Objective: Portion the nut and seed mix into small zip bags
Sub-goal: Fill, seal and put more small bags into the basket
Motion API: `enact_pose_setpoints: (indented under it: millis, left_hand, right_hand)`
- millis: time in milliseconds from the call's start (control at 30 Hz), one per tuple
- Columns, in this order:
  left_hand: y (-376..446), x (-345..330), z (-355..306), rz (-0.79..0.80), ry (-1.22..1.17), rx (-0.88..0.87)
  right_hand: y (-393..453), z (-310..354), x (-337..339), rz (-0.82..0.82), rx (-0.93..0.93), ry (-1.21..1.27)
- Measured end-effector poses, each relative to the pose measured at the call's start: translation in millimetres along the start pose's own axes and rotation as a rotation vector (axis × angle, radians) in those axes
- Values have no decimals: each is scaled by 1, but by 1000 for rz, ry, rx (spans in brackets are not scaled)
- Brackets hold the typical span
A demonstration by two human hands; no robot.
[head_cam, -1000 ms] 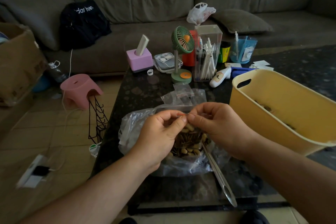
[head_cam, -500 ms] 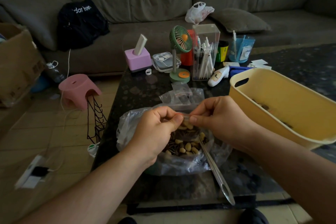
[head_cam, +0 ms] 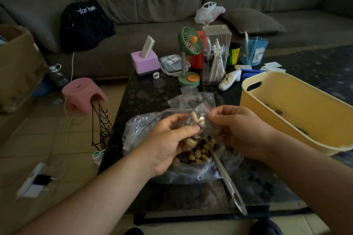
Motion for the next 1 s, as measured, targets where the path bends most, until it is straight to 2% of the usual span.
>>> enact_pose_setpoints:
  millis: [133,200,300,367,467,667,800,1000]
  left_hand:
    - [4,9,-9,-27,-145,-35]
    - [4,14,-13,-78,-70,-71]
    - [3,19,-20,-147,146,-166]
    - [1,16,-25,-125,252,-240]
    - [-2,9,-27,-63,238,-265]
    - [1,9,-16,-50,113,-190]
    - [2,4,-5,11,153,-96]
    - [1,3,4,-15,168,-38]
  right_hand:
    - [0,-7,1,126,-58,-248]
    - [-1,-7,0,181,-82,-290]
    - [-1,6,1,174,-20,-208]
    - [-3,15,0,152,71,-196]
    - [-9,16,-13,177,151,-282]
    - [-10,17,-20,128,244,-253]
    - [-5,10,-18,121,168,-163]
    - [-3,4,-21,105,123,-202]
Point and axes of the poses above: each hand's wrist, its own y-axis towards the middle knuckle, its own x-axis out of the back of the hand, z = x × y, the point moved 8 cm from there along y, towards the middle knuckle, and after that the axes turned 1 degree about -x, right-handed, at the moved point
